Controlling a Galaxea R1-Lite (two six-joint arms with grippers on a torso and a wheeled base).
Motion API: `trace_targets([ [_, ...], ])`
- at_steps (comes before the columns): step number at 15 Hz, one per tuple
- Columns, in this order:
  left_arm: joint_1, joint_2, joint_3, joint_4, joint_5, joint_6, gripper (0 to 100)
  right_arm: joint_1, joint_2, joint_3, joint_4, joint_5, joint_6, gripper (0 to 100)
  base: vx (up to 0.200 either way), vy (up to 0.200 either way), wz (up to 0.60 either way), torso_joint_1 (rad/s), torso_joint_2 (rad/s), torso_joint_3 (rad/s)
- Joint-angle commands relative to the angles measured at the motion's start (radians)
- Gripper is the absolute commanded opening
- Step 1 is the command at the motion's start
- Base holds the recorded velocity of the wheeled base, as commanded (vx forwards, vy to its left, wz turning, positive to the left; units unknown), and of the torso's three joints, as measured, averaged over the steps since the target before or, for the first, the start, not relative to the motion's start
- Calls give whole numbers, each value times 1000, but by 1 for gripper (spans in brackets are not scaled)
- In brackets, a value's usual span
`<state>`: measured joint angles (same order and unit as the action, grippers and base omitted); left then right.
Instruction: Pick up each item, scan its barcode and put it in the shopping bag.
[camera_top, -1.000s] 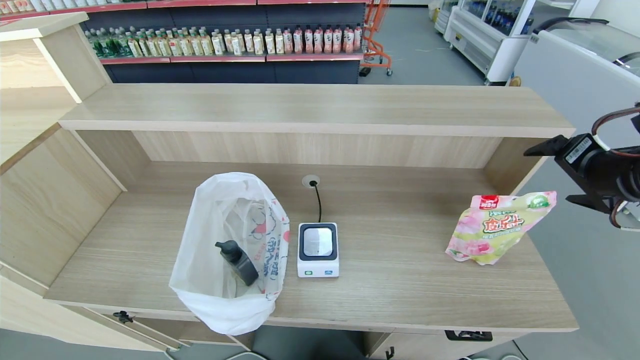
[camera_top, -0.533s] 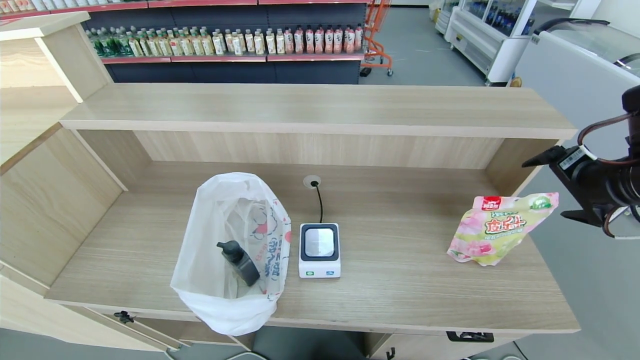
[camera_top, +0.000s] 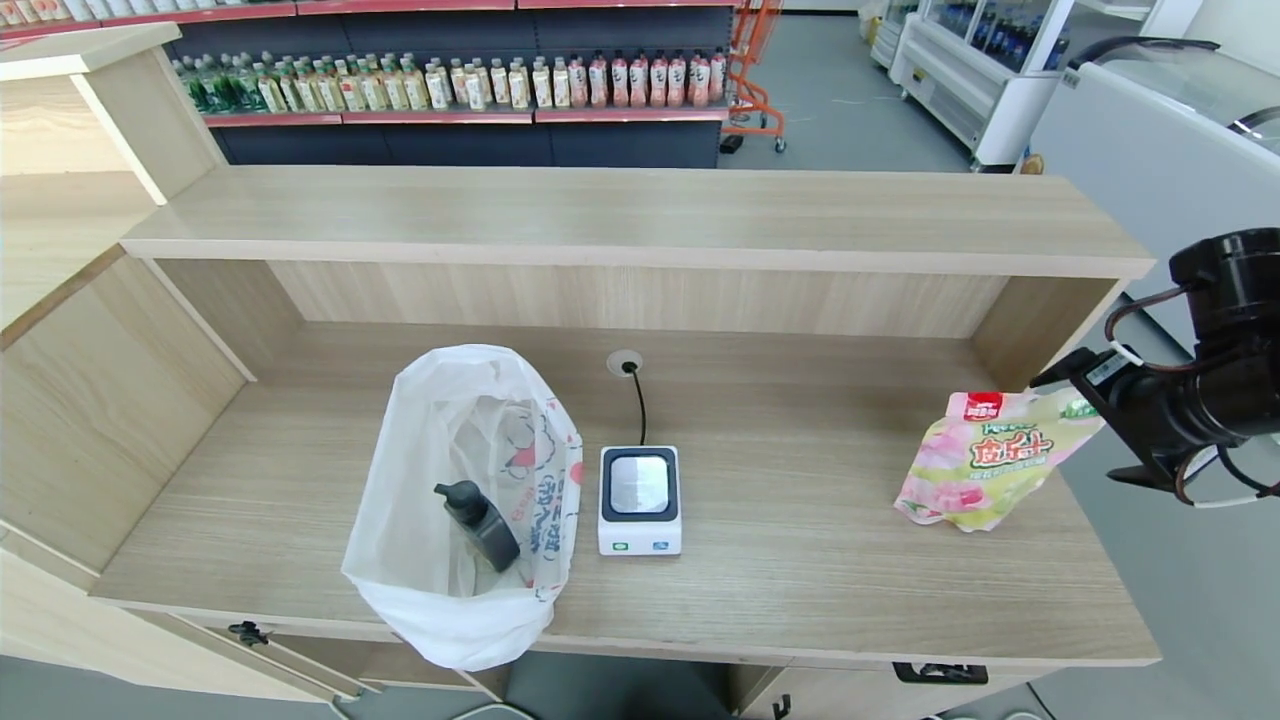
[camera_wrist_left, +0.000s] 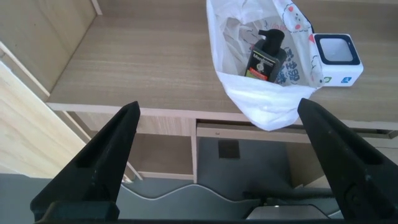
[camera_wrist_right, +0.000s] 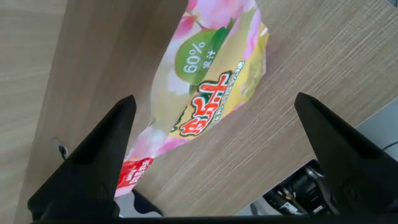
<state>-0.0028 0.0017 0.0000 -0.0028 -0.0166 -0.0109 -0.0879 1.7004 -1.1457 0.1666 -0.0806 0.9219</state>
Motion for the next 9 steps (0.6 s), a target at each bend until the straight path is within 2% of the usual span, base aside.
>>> trace_targets([
  [1,0,0,0,0,0,0,100,-4,85,-2,-15,12,0,100,0,0,0,0,0,0],
  [8,0,0,0,0,0,0,100,2,260,9,-119,9,-29,100,0,0,0,0,0,0],
  [9,0,0,0,0,0,0,100,2,292,9,-196,5,-37,100,0,0,0,0,0,0],
])
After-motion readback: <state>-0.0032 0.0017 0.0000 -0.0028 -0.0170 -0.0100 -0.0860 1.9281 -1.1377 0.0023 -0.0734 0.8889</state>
